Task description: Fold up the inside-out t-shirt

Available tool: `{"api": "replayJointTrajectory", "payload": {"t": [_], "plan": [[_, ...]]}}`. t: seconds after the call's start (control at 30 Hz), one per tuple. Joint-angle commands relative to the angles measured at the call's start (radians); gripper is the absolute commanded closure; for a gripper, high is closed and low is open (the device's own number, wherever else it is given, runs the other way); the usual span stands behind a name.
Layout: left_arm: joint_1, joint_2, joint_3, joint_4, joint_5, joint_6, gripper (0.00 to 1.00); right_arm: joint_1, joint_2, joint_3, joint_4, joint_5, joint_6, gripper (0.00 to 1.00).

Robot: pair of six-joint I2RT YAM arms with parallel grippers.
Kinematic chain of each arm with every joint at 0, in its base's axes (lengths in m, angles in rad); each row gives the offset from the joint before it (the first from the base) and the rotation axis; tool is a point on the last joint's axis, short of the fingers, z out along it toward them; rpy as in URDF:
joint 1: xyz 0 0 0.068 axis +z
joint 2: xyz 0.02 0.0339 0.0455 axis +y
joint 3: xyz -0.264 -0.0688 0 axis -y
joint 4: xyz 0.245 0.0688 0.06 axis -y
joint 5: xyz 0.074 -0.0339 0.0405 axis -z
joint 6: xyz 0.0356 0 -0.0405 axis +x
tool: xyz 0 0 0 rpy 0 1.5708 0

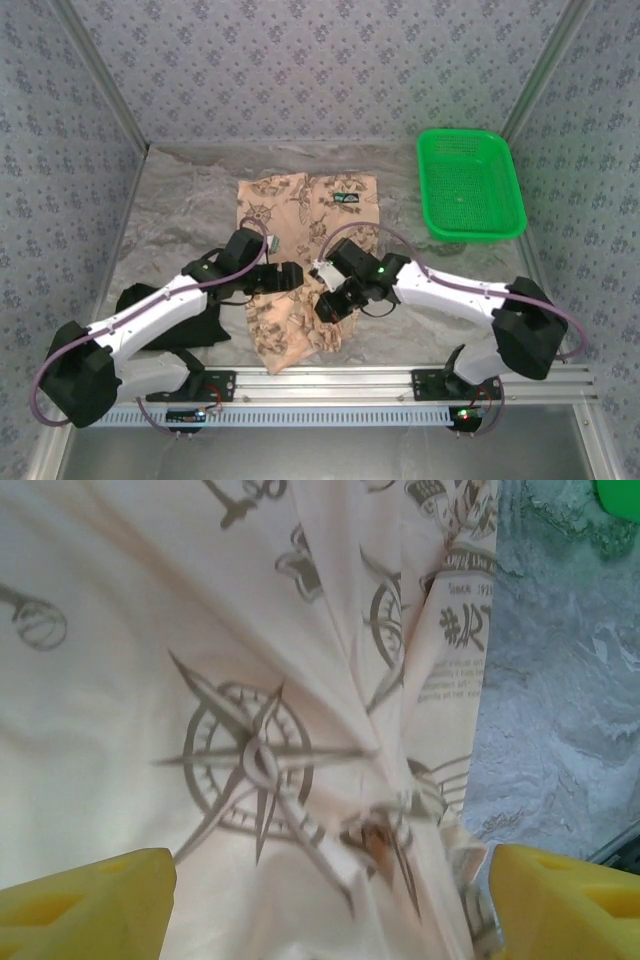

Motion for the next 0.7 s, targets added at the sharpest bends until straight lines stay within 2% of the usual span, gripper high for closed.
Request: {"api": "replayJointTrajectory", "payload": {"t": [0.0, 0.1, 0.13, 0.23, 0.37, 0.5, 0.6, 0.67], "plan": [[-0.043, 0.03, 0.045, 0.01, 0.032, -0.054, 0.19, 0.02, -0.086, -0.022, 0.025, -0.037, -0.039, 0.76], [-0.105, 0.049, 0.059, 0.013, 0.017, -0.084, 0.19, -0.024, -0.133, -0.05, 0.003, 0.019, -0.035, 0.52], [-0.119, 0.055, 0.059, 0.013, 0.015, -0.095, 0.19, -0.042, -0.151, -0.054, -0.002, 0.021, -0.038, 0.49], [-0.142, 0.079, 0.06, -0.002, 0.012, -0.126, 0.2, -0.119, -0.224, -0.069, -0.034, 0.038, -0.046, 0.48], [-0.182, 0.147, 0.116, -0.063, 0.0, -0.12, 0.22, -0.281, -0.299, -0.064, -0.12, 0.118, -0.047, 0.46], [-0.233, 0.228, 0.198, -0.182, 0.017, -0.166, 0.33, -0.435, -0.31, -0.054, -0.145, 0.096, -0.043, 0.46], [-0.263, 0.255, 0.232, -0.217, 0.052, -0.191, 0.34, -0.479, -0.305, -0.051, -0.124, 0.082, -0.053, 0.46], [-0.267, 0.279, 0.266, -0.252, 0.043, -0.185, 0.38, -0.491, -0.293, -0.047, -0.107, 0.083, -0.052, 0.46]]}}
